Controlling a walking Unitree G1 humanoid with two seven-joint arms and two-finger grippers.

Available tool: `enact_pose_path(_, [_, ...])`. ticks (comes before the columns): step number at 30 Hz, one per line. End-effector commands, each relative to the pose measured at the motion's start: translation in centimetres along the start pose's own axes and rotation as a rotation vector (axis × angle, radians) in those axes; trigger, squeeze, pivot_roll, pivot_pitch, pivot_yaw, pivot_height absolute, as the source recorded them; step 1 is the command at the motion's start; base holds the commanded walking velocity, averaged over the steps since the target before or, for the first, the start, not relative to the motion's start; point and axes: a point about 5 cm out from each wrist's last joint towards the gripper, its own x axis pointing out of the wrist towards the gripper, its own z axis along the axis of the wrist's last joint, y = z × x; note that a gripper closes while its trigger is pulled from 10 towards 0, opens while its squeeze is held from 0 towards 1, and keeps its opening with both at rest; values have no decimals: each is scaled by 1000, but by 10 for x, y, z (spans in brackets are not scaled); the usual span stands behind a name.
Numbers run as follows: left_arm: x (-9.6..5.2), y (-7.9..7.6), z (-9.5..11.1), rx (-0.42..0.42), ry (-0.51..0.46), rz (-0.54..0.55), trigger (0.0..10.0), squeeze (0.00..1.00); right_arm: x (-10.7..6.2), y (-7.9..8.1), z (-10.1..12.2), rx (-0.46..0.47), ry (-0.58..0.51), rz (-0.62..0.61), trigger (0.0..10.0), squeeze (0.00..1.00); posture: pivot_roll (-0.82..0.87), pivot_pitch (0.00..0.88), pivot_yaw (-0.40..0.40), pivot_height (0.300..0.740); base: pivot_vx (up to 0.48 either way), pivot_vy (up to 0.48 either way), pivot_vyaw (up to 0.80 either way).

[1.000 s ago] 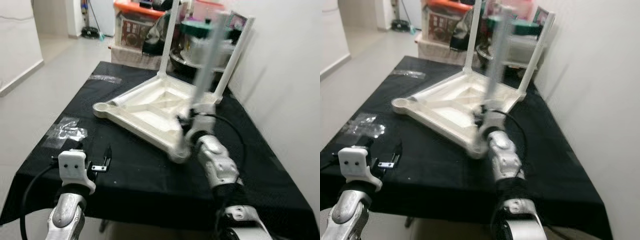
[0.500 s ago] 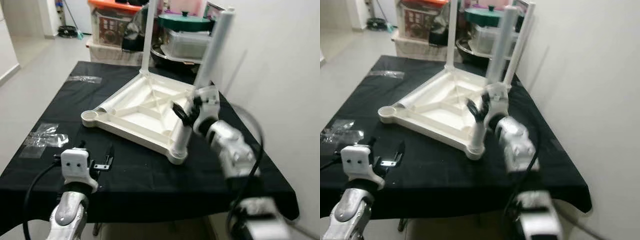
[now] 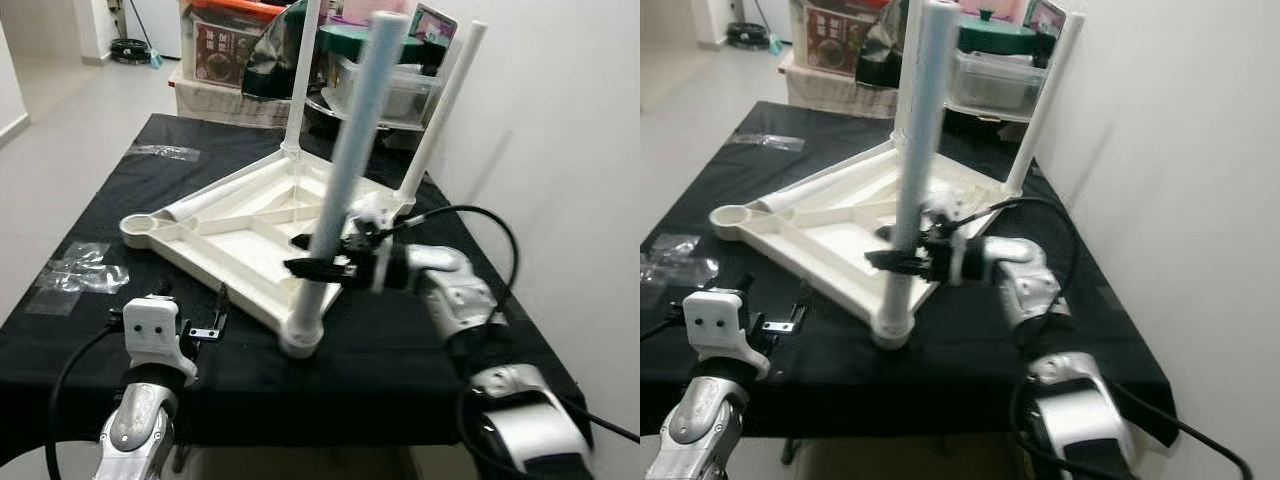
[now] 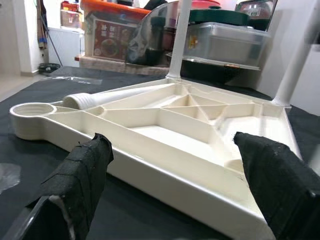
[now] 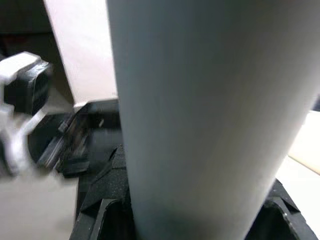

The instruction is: Building children table

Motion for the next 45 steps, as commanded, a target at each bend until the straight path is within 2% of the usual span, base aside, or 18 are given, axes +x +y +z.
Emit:
enact_pose_path(1, [-2, -2, -1, -6, 4, -8, 10000, 0, -3, -18, 5, 10, -19, -243, 0, 0, 132, 0, -218, 740, 0, 0, 0])
enact_pose_path(2, [-2, -2, -1, -6, 4, -8, 10000, 0, -3, -18, 5, 10, -19, -243, 0, 0, 132, 0, -218, 740, 0, 0, 0])
enact_pose_path(4, [-3, -3, -2, -12, 12, -13, 10000, 0, -25, -49, -4, 129, 66, -809, 0, 0, 111, 0, -202, 740, 0, 0, 0])
enact_pose_path(6, [-4, -4, -4, -18, 19, -20, 10000, 0, -51, -60, -18, 171, 158, -1114, 0, 0, 97, 0, -191, 740, 0, 0, 0])
enact_pose_path(11, [-5, -8, -5, -21, 25, -37, 10000, 0, -79, -55, -28, 157, 134, -1361, 0, 0, 90, 0, -188, 740, 0, 0, 0])
enact_pose_path(14, [-5, -8, -5, -23, 27, -36, 10000, 0, -79, -41, -26, 114, 105, -1393, 0, 0, 81, 0, -182, 740, 0, 0, 0])
enact_pose_path(16, [-5, -7, -5, -25, 29, -32, 10000, 0, -70, -20, -20, 49, 61, -1356, 0, 0, 81, 0, -182, 740, 0, 0, 0])
enact_pose_path(17, [-5, -6, -6, -25, 30, -32, 10000, 0, -61, -11, -13, 22, -2, -1287, 10000, 1000, 75, 0, -173, 740, 0, 0, 0])
enact_pose_path(20, [-5, -6, -7, -26, 32, -33, 10000, 0, -53, -5, 6, -40, -136, -1216, 10000, 1000, 68, 0, -168, 740, 0, 0, 0])
enact_pose_path(24, [-4, -7, -8, -27, 34, -38, 10000, 0, -50, -16, 25, -56, -124, -1156, 10000, 1000, 71, 0, -170, 740, 0, 0, 0])
enact_pose_path(25, [-4, -7, -8, -27, 33, -38, 10000, 0, -46, -19, 31, -22, -136, -1055, 10000, 0, 71, 0, -171, 740, 0, 0, 0])
enact_pose_path(27, [-3, -7, -8, -28, 32, -38, 10000, 0, -38, -18, 40, 56, -168, -741, 10000, 0, 73, 0, -172, 740, 0, 0, 0])
enact_pose_path(30, [-3, -7, -8, -28, 32, -38, 10000, 0, -38, -18, 40, 56, -168, -741, 10000, 0, 73, 0, -172, 740, 0, 0, 0])
enact_pose_path(32, [-1, -9, -8, -28, 28, -41, 10000, 0, -37, -15, 32, 45, -117, -407, 10000, 0, 89, 0, -185, 740, 0, 0, 0])
enact_pose_path(35, [0, -10, -8, -28, 26, -44, 10000, 0, -40, -14, 23, 25, -59, -287, 10000, 0, 91, 0, -187, 740, 0, 0, 0])
enact_pose_path(36, [0, -10, -7, -28, 23, -44, 10000, 0, -39, -16, 10, 20, 14, -222, 39, 0, 97, 0, -193, 740, 0, 0, 0])
enact_pose_path(40, [0, -8, -6, -27, 15, -38, 10000, 0, -27, -19, -6, 92, 72, -188, 0, 0, 111, 0, -208, 740, 0, 0, 0])
enact_pose_path(45, [-2, -7, -5, -24, 15, -35, 10000, 0, -23, -17, -5, 134, 1, -206, 0, 0, 112, 0, -205, 740, 0, 0, 0])
